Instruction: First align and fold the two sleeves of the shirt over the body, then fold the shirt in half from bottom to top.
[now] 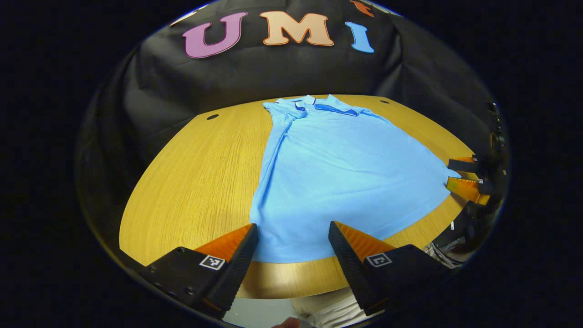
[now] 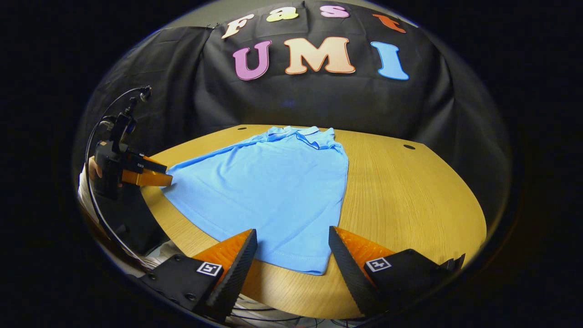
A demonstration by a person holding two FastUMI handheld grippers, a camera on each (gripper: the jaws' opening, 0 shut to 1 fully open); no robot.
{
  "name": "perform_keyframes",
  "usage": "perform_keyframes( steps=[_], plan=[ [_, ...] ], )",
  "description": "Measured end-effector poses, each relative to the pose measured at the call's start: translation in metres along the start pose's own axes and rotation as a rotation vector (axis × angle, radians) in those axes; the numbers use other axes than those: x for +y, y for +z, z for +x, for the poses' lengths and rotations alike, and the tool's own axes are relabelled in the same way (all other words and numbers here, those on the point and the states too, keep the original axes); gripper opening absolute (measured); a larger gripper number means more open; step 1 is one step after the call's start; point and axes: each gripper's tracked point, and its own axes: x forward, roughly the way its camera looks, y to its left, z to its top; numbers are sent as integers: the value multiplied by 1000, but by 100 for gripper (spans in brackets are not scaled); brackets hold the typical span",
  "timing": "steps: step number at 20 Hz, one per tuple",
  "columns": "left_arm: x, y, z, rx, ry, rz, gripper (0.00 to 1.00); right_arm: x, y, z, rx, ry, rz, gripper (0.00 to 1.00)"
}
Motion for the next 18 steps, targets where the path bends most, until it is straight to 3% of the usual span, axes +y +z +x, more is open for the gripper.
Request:
perform_keyframes(
  steps=[5,6,7,8,10,11,12,13,14,15,16,18],
  plan=[
    [-7,0,3,-13,-16,-24,91,5,-2,2,-3,17,13,97],
    [-8,0,3,-14,-17,-36,94,7,-3,3,-2,22,17,97],
    [-10,1,4,-13,-21,-54,94,10,-2,5,1,29,22,88],
    [-11,0,4,-19,-18,-60,93,12,-2,7,0,37,20,88],
    [-19,2,5,-37,-35,-57,86,16,0,10,2,51,18,70],
    [-24,3,6,-43,-49,-49,80,19,0,10,5,61,20,64],
    [-31,3,7,-50,-64,-34,61,21,1,13,7,69,23,54],
    [-35,4,7,-55,-72,-19,52,24,1,12,10,79,24,40],
    [-38,5,8,-62,-77,-4,30,27,1,12,12,86,26,35],
    [-38,7,9,-68,-73,10,22,28,1,11,13,88,29,22],
    [-41,7,10,-72,-73,22,11,27,2,12,16,87,33,17],
    [-42,6,10,-74,-71,19,2,27,2,14,18,80,32,10]
  ],
)
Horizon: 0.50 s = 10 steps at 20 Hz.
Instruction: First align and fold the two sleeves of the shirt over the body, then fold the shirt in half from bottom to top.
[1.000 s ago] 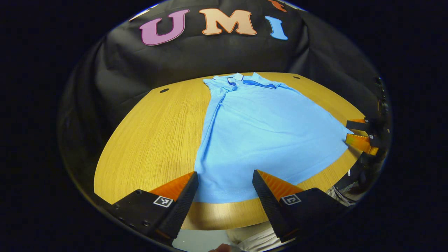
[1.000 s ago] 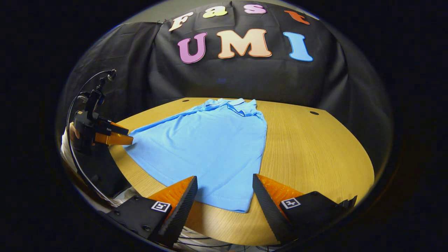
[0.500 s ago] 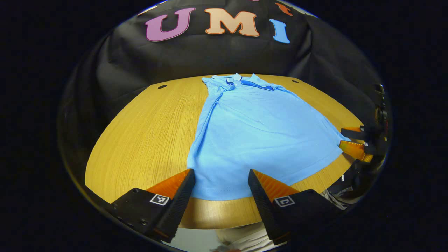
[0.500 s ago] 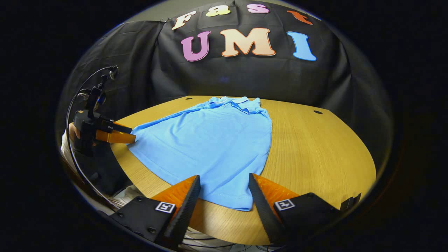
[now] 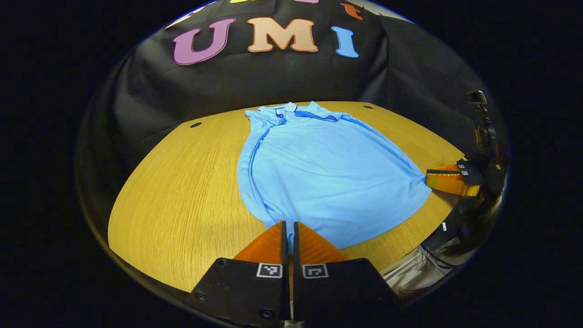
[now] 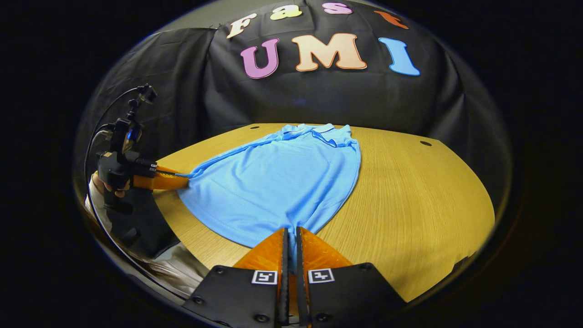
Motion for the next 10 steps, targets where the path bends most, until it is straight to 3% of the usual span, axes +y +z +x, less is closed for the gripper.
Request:
perform_keyframes(
  steps=[1,2,10],
  plan=[
    [1,2,-1,-8,-1,0,1,2,-1,1,8,-1,19,10],
    [1,1,0,-3,-2,-2,0,0,0,0,7,0,22,2],
    [5,5,3,11,4,-30,0,-2,16,-2,-20,-16,46,3]
  ],
)
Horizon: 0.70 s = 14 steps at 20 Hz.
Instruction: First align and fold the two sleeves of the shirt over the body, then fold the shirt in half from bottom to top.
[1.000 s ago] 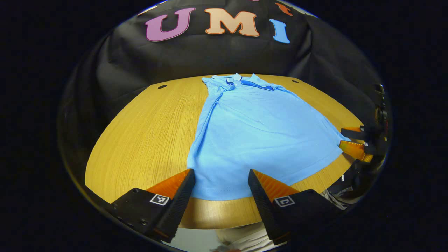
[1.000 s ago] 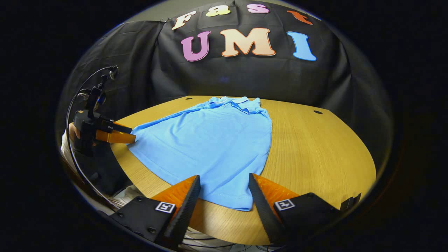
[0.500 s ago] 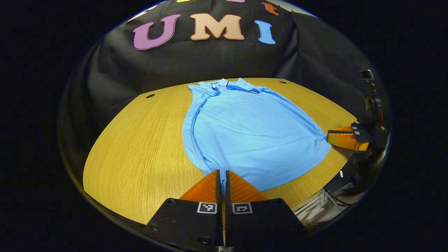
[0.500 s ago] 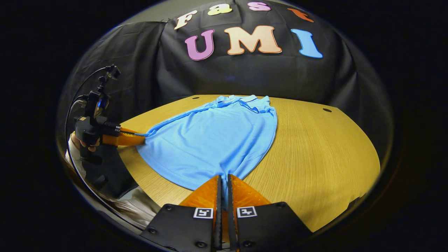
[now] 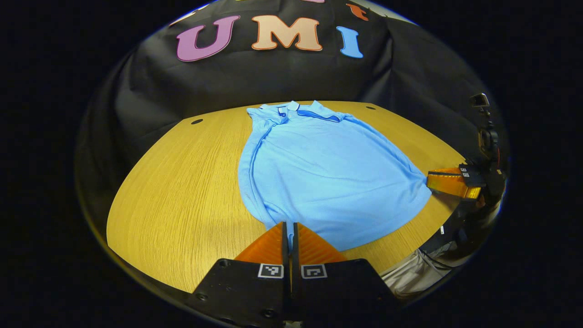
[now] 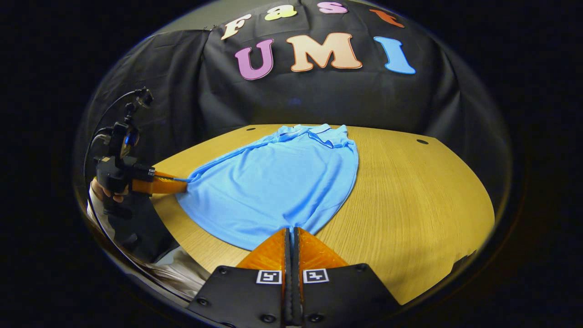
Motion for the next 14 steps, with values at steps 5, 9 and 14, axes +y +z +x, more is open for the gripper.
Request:
perform_keyframes(
  steps=[5,9,14],
  plan=[
    [6,30,2,-53,-2,-30,0,-7,28,6,-38,-18,8,3],
    [11,62,8,-105,-5,-25,0,-15,56,21,-55,-32,17,3],
    [22,112,27,-167,-2,-28,0,-37,99,51,-60,-67,2,2]
  ],
)
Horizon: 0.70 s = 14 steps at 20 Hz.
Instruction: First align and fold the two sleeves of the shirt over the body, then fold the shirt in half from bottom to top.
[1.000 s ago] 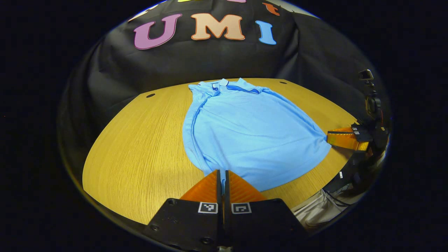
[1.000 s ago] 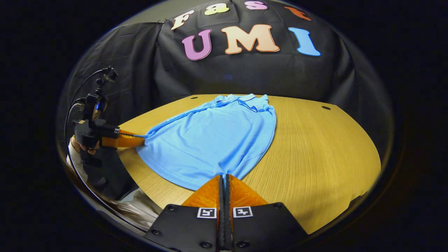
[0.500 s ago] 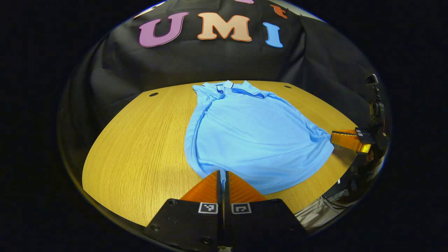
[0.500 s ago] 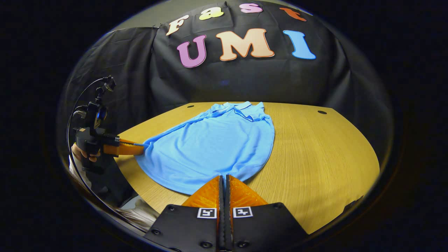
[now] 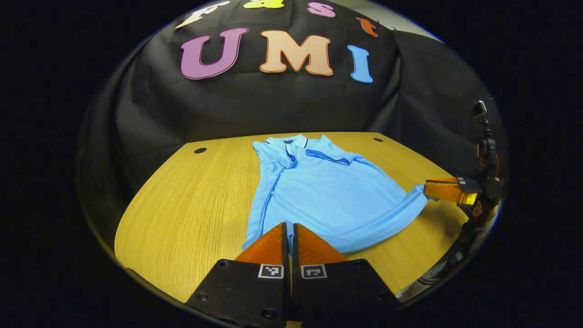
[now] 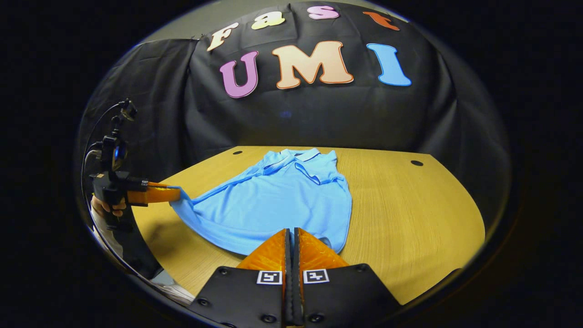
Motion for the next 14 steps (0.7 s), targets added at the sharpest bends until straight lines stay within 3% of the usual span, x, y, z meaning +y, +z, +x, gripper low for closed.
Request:
perform_keyframes(
  steps=[7,14],
  plan=[
    [29,51,50,-32,16,-4,0,-16,47,65,21,-32,5,2],
    [63,105,108,-81,52,-88,0,-33,100,138,40,-33,68,3]
  ],
)
